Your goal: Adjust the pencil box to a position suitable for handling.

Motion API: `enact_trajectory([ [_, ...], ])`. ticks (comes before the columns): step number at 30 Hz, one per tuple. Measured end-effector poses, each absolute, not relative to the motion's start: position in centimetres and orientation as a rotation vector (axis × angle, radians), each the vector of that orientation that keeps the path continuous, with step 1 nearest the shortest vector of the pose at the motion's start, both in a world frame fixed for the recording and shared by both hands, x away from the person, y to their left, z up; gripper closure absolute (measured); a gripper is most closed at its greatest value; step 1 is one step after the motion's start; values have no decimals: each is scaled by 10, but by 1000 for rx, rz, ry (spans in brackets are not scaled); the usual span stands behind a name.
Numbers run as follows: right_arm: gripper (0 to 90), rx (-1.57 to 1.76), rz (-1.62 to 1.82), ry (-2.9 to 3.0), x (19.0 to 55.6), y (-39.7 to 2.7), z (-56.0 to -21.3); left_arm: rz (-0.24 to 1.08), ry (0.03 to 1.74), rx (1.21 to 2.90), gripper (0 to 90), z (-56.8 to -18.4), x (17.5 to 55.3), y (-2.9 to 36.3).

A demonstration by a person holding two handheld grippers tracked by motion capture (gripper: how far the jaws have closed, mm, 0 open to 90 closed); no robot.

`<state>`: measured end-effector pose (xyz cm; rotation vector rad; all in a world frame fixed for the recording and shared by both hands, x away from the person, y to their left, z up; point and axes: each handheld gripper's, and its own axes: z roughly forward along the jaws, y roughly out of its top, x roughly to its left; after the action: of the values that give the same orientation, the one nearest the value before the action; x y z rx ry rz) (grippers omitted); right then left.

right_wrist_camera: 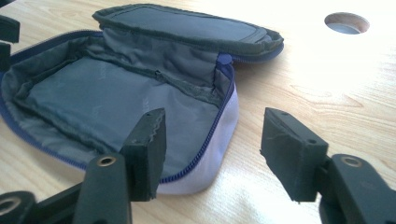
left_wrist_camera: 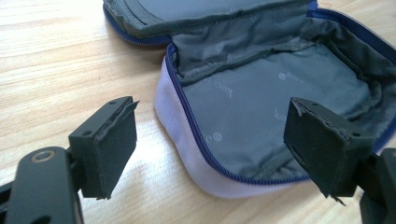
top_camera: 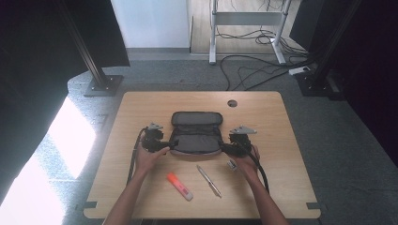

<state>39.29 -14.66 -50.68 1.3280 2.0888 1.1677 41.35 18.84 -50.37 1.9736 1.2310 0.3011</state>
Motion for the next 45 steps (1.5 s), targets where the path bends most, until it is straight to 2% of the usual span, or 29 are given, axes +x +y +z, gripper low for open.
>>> enact_trajectory([
  [10, 357, 1257, 1192, 2110, 370, -158, -504, 322, 1178, 1915, 205, -491, 389, 207],
  [30, 360, 1246, 1246, 2106, 327, -193, -510, 324, 1165, 1964, 241, -512, 340, 225],
  [45, 372, 1226, 1226, 2145, 312, -199, -523, 321, 1162, 1984, 263, -521, 325, 239],
])
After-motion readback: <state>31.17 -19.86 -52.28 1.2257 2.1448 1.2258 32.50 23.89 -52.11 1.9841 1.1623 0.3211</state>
